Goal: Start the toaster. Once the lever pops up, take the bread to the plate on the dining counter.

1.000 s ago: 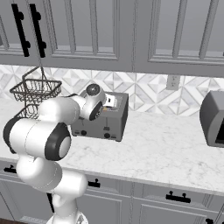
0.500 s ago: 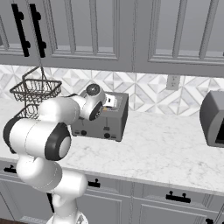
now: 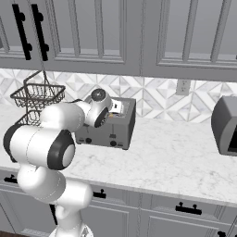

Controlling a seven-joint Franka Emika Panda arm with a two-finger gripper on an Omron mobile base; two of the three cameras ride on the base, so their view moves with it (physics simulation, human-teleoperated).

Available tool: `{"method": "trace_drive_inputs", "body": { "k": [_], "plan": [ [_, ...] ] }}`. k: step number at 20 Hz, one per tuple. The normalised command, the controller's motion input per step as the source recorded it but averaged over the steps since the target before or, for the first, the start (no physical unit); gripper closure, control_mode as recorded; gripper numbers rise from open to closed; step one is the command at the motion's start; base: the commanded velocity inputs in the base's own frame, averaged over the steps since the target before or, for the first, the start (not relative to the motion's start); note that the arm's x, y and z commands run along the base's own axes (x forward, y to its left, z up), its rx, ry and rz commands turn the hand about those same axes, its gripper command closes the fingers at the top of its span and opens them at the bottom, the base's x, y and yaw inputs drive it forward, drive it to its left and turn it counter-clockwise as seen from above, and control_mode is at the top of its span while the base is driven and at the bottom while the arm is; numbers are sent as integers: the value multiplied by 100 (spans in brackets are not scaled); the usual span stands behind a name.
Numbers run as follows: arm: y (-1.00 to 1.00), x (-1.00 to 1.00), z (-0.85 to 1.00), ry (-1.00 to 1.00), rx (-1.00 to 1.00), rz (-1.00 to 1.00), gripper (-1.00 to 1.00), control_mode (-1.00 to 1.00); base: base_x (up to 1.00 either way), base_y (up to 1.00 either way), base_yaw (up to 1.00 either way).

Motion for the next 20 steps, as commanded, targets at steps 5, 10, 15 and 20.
{"method": "trace_drive_inputs", "body": {
  "k": [5,10,15,20],
  "plan": [
    [0,0,0,0,0,0,-100,-100,0,0,0],
    [0,0,0,0,0,0,-100,-100,0,0,0],
    [0,0,0,0,0,0,-100,-100,0,0,0],
    [0,0,0,0,0,0,-100,-100,0,0,0]
  ]
}}
